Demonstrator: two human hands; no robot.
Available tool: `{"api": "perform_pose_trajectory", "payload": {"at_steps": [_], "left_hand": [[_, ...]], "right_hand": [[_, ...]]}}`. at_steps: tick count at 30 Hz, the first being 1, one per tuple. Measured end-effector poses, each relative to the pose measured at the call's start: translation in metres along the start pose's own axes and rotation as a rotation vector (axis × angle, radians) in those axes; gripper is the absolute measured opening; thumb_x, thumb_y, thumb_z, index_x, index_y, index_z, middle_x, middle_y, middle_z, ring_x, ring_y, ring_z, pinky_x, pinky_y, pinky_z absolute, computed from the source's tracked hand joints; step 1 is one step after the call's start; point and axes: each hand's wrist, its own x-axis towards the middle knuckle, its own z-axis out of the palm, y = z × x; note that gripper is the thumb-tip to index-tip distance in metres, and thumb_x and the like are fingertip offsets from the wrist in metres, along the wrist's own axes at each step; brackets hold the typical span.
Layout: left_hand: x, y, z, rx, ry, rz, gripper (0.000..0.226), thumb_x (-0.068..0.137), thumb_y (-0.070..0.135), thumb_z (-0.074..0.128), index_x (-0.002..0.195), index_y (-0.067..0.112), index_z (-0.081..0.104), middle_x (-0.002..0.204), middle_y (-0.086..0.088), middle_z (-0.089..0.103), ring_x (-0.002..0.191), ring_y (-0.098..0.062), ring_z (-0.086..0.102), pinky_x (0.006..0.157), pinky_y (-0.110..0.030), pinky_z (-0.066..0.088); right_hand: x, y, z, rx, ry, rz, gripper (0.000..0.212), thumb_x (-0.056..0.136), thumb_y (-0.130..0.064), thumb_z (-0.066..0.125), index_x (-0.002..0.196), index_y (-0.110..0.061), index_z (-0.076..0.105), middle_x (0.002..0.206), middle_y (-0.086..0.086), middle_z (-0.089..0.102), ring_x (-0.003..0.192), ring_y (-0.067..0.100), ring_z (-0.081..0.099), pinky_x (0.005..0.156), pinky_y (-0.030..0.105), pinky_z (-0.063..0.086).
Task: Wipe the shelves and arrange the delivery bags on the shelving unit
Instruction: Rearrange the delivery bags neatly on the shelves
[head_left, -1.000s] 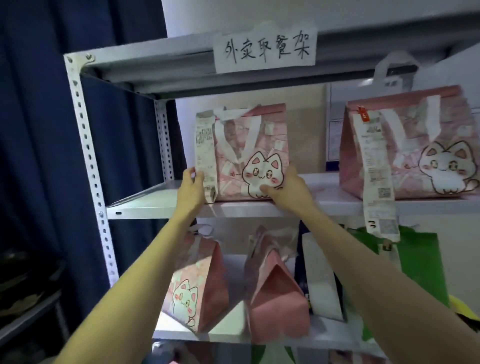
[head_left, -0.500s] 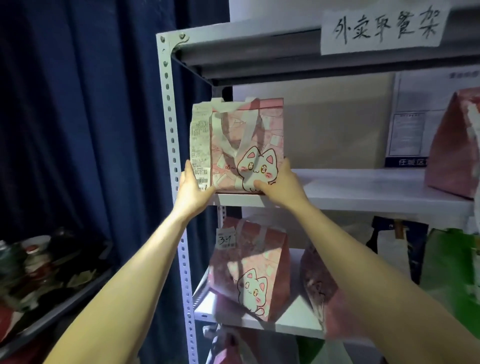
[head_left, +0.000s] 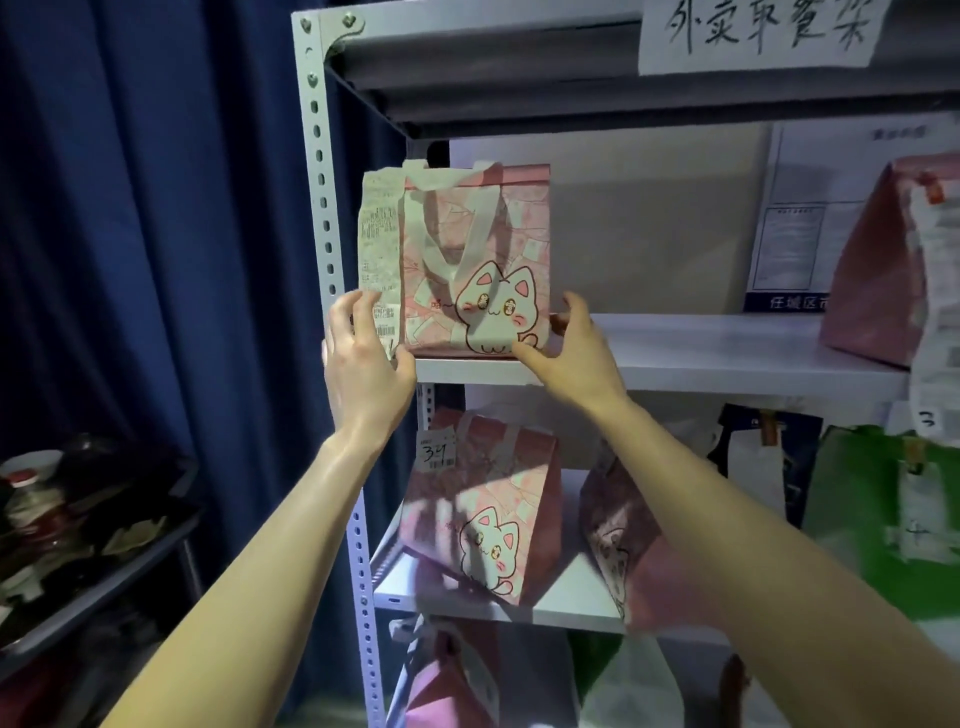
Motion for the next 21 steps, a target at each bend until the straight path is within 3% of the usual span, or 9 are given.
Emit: {"api": "perform_pose_trajectory", "payload": {"at_steps": [2,7,10,13,17,21], "left_hand": [[-0.009,0.016,-0.001,-0.058,0.012,0.046,0.054,0.090,0.009,0.067,0.142,0.016,0.055,0.137,-0.005,0.055,0.126,-0.022,0.057,0.111,-0.043,0.049],[-0.041,0.045,0.007,-0.187,-0.179,0.049,0.034,0.093,0.010,0.065,0.124,0.023,0.060,0.113,0.005,0.066,0.091,-0.011,0.067,0.086,-0.044,0.061],[-0.072,0.058,0.018,-0.174,-0.292,0.021,0.028,0.093,0.012,0.066,0.118,0.024,0.065,0.107,0.008,0.067,0.087,-0.010,0.067,0.084,-0.045,0.062],[-0.111,0.073,0.031,-0.118,-0.460,-0.013,0.023,0.095,0.017,0.067,0.116,0.025,0.067,0.107,0.008,0.067,0.087,-0.009,0.067,0.084,-0.043,0.062],[-0.171,0.092,0.047,-0.074,-0.724,-0.052,0.021,0.095,0.022,0.070,0.116,0.024,0.069,0.108,0.007,0.067,0.081,-0.007,0.067,0.081,-0.042,0.060],[-0.227,0.104,0.055,-0.029,-0.914,-0.080,0.022,0.094,0.023,0.072,0.116,0.020,0.069,0.107,0.001,0.071,0.085,-0.018,0.068,0.080,-0.041,0.059]], "right_hand": [[-0.013,0.010,-0.009,-0.009,0.082,-0.031,0.088,0.090,-0.051,0.076,0.159,-0.018,0.032,0.150,0.002,0.057,0.135,0.022,0.056,0.108,0.048,0.052],[-0.047,0.039,-0.042,0.044,0.197,-0.153,0.040,0.093,-0.032,0.072,0.130,-0.019,0.062,0.119,-0.006,0.065,0.106,0.009,0.065,0.093,0.030,0.058],[-0.075,0.063,-0.064,0.066,0.174,-0.178,0.021,0.095,-0.021,0.070,0.115,-0.016,0.070,0.110,-0.004,0.066,0.095,0.007,0.067,0.084,0.018,0.057],[-0.110,0.099,-0.080,0.033,0.015,-0.104,0.017,0.096,-0.022,0.069,0.111,-0.017,0.072,0.107,-0.004,0.067,0.092,0.003,0.066,0.083,0.019,0.056],[-0.164,0.156,-0.096,-0.119,-0.397,0.068,0.017,0.098,-0.030,0.068,0.112,-0.023,0.073,0.106,-0.009,0.072,0.095,0.006,0.068,0.088,0.030,0.058],[-0.221,0.199,-0.100,-0.171,-0.697,0.161,0.010,0.100,-0.031,0.068,0.104,-0.022,0.068,0.098,-0.007,0.070,0.086,0.008,0.065,0.082,0.029,0.056]]}}
